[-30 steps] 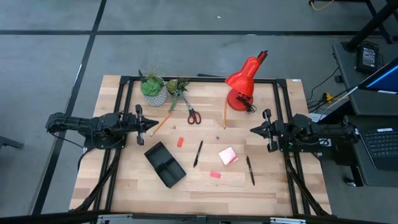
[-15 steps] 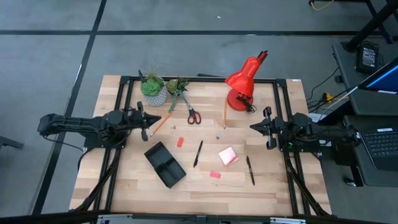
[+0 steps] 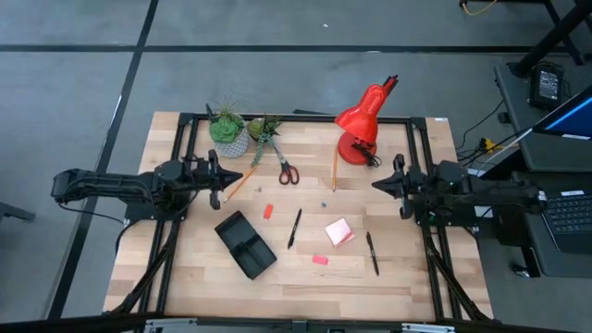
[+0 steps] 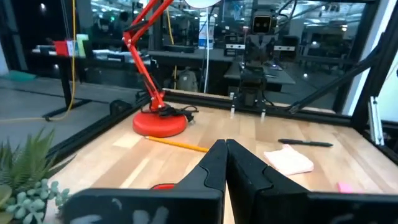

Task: Pick and place office supplies into organizer
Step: Put the right black pen into the black desk organizer

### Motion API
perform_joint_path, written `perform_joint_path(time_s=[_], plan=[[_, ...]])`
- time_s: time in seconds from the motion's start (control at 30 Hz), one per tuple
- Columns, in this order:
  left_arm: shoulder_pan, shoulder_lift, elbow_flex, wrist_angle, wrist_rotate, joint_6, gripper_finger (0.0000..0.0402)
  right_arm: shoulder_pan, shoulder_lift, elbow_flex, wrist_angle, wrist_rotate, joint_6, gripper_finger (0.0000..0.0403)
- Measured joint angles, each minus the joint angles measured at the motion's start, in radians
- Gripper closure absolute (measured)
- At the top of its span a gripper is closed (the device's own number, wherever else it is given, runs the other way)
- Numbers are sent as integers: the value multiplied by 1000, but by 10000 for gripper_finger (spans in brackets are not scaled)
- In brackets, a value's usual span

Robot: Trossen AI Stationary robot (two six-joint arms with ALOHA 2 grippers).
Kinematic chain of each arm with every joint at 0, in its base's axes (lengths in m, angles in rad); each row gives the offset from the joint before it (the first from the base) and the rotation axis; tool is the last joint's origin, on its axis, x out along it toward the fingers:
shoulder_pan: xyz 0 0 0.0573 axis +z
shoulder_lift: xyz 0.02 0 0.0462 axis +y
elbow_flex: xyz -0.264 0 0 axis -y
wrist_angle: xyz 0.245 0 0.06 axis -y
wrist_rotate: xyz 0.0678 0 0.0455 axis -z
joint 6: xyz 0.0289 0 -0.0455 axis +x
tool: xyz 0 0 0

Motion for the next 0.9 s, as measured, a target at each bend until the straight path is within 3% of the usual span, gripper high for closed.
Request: perform_joint_path(time_s=[0.13, 0.27, 0.7, 0.9], plan=[[-1, 49, 75, -54, 29, 33, 399, 18, 109, 31, -1, 4, 25, 402], [-1, 108, 127, -107, 32, 88, 399, 44, 217, 55, -1, 81, 25, 402], [-1, 177, 134, -136, 41, 106, 400, 150, 451, 204, -86, 202, 33, 402], [-1, 177, 134, -149, 42, 111, 398, 220, 515, 248, -167, 253, 162, 402]])
